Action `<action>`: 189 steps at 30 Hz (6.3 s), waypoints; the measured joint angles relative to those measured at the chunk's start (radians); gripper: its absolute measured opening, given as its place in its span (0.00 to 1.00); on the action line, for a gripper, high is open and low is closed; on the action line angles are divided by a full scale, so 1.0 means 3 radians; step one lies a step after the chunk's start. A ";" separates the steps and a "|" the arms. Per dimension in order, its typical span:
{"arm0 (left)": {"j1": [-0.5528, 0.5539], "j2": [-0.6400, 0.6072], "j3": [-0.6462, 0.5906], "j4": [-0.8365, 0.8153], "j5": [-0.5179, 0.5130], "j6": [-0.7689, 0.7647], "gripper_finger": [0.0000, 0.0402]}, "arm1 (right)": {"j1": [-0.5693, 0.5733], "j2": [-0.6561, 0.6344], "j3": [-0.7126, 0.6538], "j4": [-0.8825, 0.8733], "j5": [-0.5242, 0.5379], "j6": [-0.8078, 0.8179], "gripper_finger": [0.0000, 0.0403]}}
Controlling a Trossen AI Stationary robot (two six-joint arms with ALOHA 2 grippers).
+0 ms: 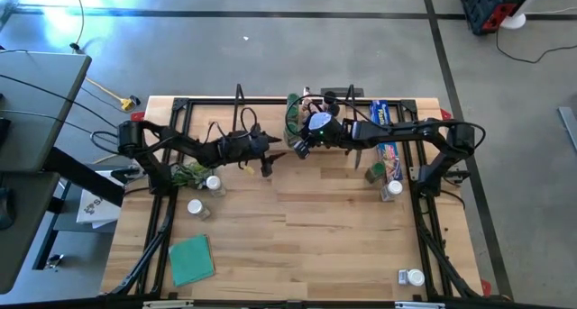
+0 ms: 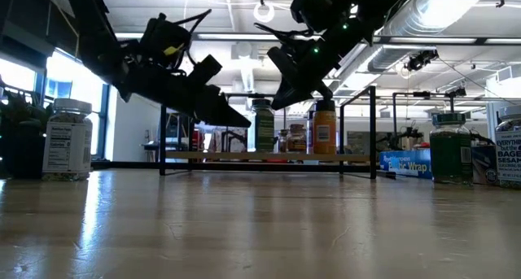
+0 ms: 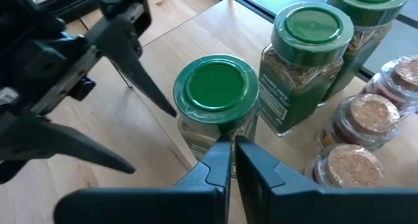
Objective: Shelf spices
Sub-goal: Put the green seasoning bottle on the shelf align with the other green seasoning bottle
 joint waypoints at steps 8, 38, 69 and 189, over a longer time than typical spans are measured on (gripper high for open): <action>0.0165 0.0145 0.0010 0.0257 0.0276 0.0001 0.59 | 0.0000 0.0000 0.0000 0.0001 -0.0004 -0.0001 0.04; 0.0244 0.0116 0.0164 -0.0103 0.0292 0.0203 0.59 | 0.0275 0.0116 -0.0004 0.0049 -0.0056 -0.0497 0.04; 0.0279 0.0116 0.0163 -0.0117 0.0338 0.0276 0.59 | 0.0015 0.0441 -0.0004 0.0756 -0.0078 -0.0603 0.04; -0.1199 0.0039 0.0138 -0.0753 0.0103 -0.0625 0.59 | 0.1328 -0.0489 -0.0131 -0.1755 -0.0999 -0.0275 0.46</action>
